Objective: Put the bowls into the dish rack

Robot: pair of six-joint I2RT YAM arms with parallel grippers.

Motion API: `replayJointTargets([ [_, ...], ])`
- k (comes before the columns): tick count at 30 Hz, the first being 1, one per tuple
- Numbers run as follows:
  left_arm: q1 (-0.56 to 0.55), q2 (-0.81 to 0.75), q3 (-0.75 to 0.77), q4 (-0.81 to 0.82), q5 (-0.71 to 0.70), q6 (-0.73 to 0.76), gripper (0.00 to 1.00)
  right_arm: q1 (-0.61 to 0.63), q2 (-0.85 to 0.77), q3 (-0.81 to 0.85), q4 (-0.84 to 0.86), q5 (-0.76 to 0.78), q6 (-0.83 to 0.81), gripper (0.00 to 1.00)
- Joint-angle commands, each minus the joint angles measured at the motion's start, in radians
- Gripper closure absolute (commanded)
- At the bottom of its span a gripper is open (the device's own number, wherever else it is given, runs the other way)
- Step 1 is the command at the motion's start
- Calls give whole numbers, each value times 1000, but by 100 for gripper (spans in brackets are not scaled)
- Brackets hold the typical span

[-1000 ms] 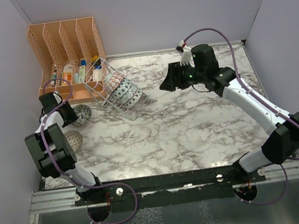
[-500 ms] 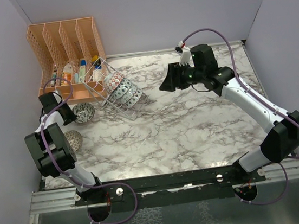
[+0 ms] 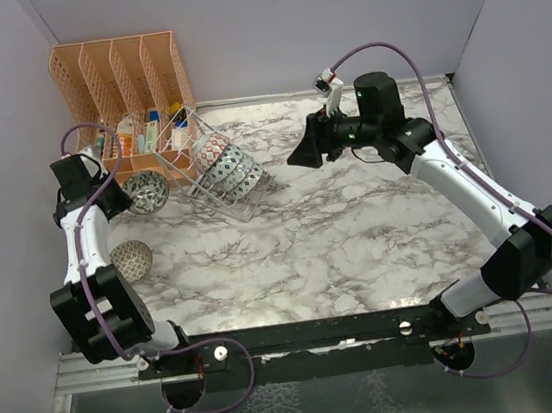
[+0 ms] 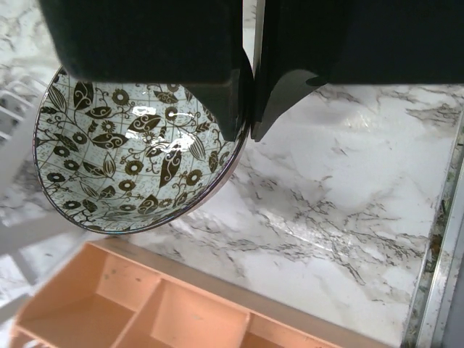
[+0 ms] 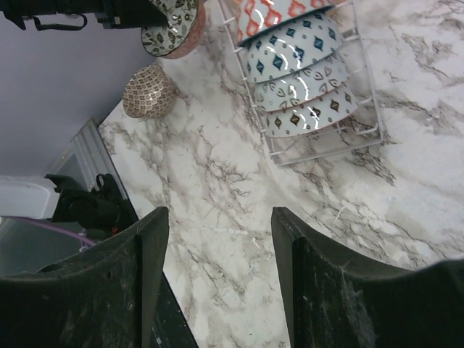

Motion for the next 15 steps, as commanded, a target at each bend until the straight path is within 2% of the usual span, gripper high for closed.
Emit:
replayJointTargets([
  [1,1,-121,24,-113,105,-34,100,53,-15,56,46,-64,-63,42],
  [7,-44,-233,5,-234,140,-37,100,158,-32,71,106,-33,-91,42],
  [15,-123,-304,-42,-322,204,-35,100,372,62,227,22,74,-214,43],
])
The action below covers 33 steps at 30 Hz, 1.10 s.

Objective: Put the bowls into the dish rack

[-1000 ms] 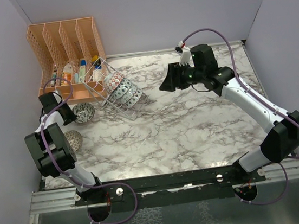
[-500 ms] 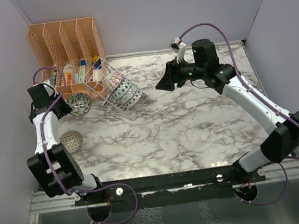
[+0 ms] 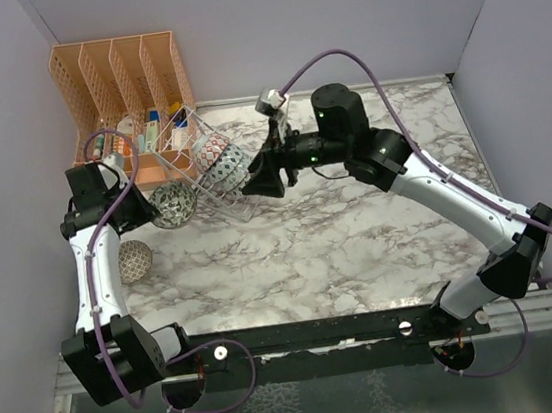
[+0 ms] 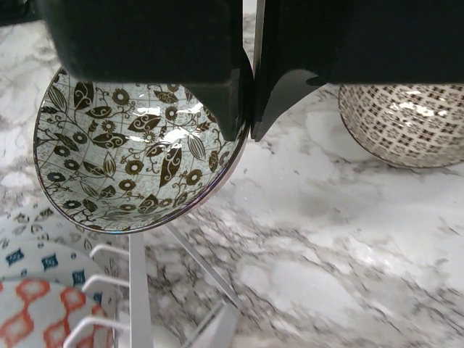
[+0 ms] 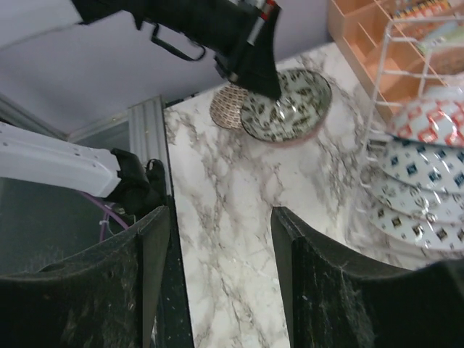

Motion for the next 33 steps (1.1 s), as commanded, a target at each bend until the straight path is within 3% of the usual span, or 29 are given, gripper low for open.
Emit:
replayJointTargets([
  [1,-47,-49,-15,-68,72,-13,100,105,40,87,-17,77,-109,43],
  [9,-234,-76,29,-113,80,-147,100,291,111,134,-79,182,-307,43],
  [16,-277,-21,182,-258,61,-104,100,446,190,177,-192,356,-536,46],
  [26,-319,-18,240,-284,86,-107,100,458,184,146,-154,600,-672,45],
  [33,-345,-35,272,-318,88,-113,100,458,212,130,-120,617,-687,45],
])
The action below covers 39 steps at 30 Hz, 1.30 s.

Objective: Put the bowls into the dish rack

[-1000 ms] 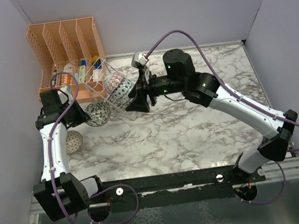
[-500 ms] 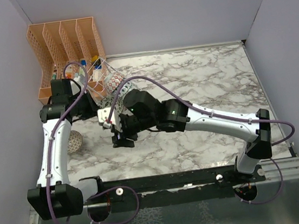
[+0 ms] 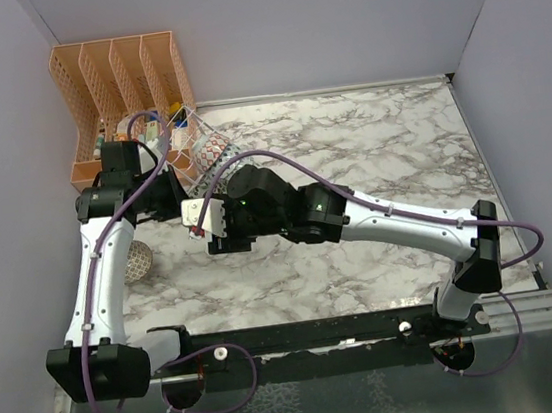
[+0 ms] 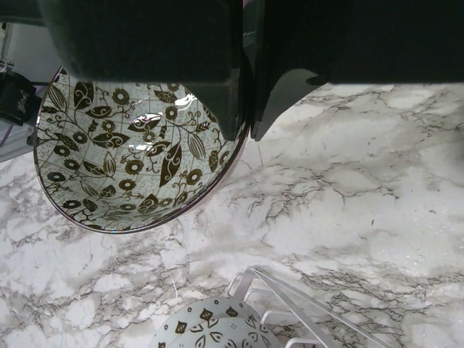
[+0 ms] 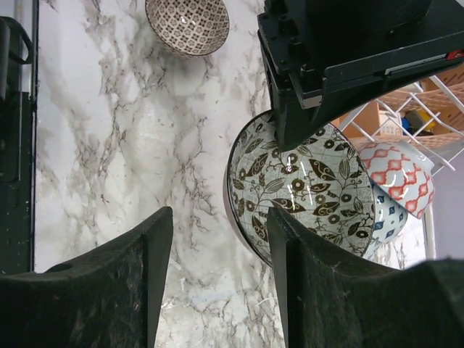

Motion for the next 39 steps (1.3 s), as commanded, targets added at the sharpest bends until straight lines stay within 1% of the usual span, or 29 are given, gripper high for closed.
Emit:
replayJointTargets([
  [1,-14,-25,59,-19,42,-12,100,1,20,-11,47,53,-33,46],
  [6,-27,-29,68,-33,44,-17,100,1,49,-2,61,78,-49,47],
  [8,-36,-29,68,-42,44,-21,100,2,53,-7,70,88,-57,51],
  [10,-47,-26,106,-55,40,-26,100,2,63,-8,80,100,-66,56],
  [12,-58,-21,124,-71,29,-28,100,1,76,-2,89,115,-73,62],
  [18,-73,-19,141,-101,-1,-21,100,1,94,14,105,158,-66,90],
  [21,-76,-19,132,-99,-3,-20,100,1,94,3,103,176,-60,98],
  [23,-76,-19,139,-95,-4,-22,100,1,96,-7,110,204,-54,99],
  [27,-76,-6,158,-86,8,-27,100,1,92,-12,153,339,-19,99],
  [29,-76,2,157,-75,18,-32,100,1,72,-28,187,373,-15,99],
  [31,-76,5,146,-56,24,-39,100,1,35,-56,226,362,4,99],
  [33,-77,5,129,-37,34,-45,100,-2,-1,-74,244,312,46,99],
  [36,-77,4,99,-3,55,-57,100,-5,-17,-82,226,272,126,99],
  [39,-78,-2,64,35,74,-74,96,-5,-31,-146,255,280,162,99],
])
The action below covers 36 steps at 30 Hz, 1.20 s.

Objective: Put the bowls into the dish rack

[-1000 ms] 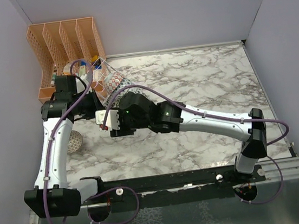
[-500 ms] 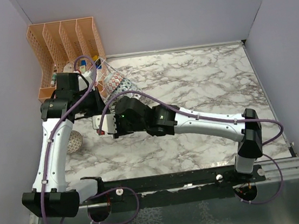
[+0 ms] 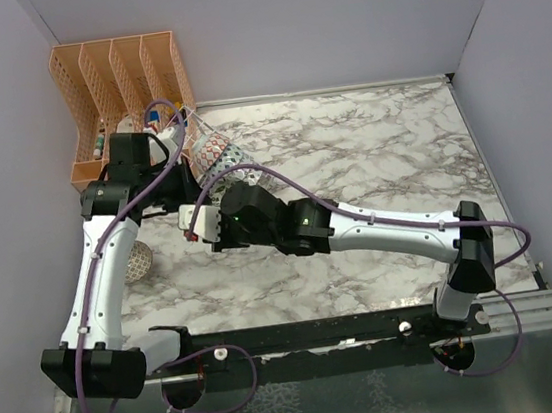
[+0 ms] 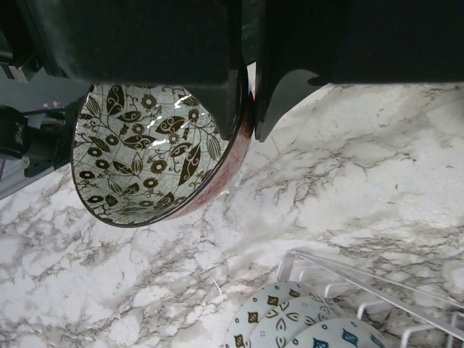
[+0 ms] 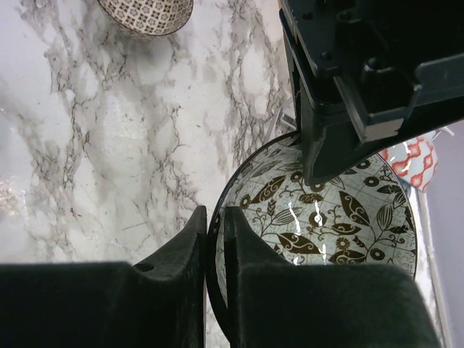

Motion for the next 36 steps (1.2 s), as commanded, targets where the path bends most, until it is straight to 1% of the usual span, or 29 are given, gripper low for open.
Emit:
replayJointTargets([
  [1,15,-14,-57,57,61,-143,94,-18,-83,-78,130,109,140,99],
  [4,15,-19,-82,78,79,-153,91,-19,-104,-123,199,138,139,99],
  [8,15,-24,-119,106,93,-169,89,-35,-107,-143,224,134,162,99],
  [10,15,-26,-149,127,106,-175,87,-44,-115,-184,252,130,169,99],
  [13,15,-32,-206,163,116,-184,81,-46,-133,-247,318,136,156,99],
  [17,14,-29,-256,186,136,-188,74,-45,-140,-268,338,139,137,99],
  [22,14,-26,-259,197,142,-192,66,-46,-153,-286,360,133,138,99],
  [32,14,-42,-282,207,147,-190,50,-46,-155,-294,352,143,140,99],
  [35,15,-54,-271,226,163,-199,44,-45,-154,-296,350,143,142,99],
  [36,16,-59,-265,237,167,-208,40,-45,-153,-295,350,142,143,99],
])
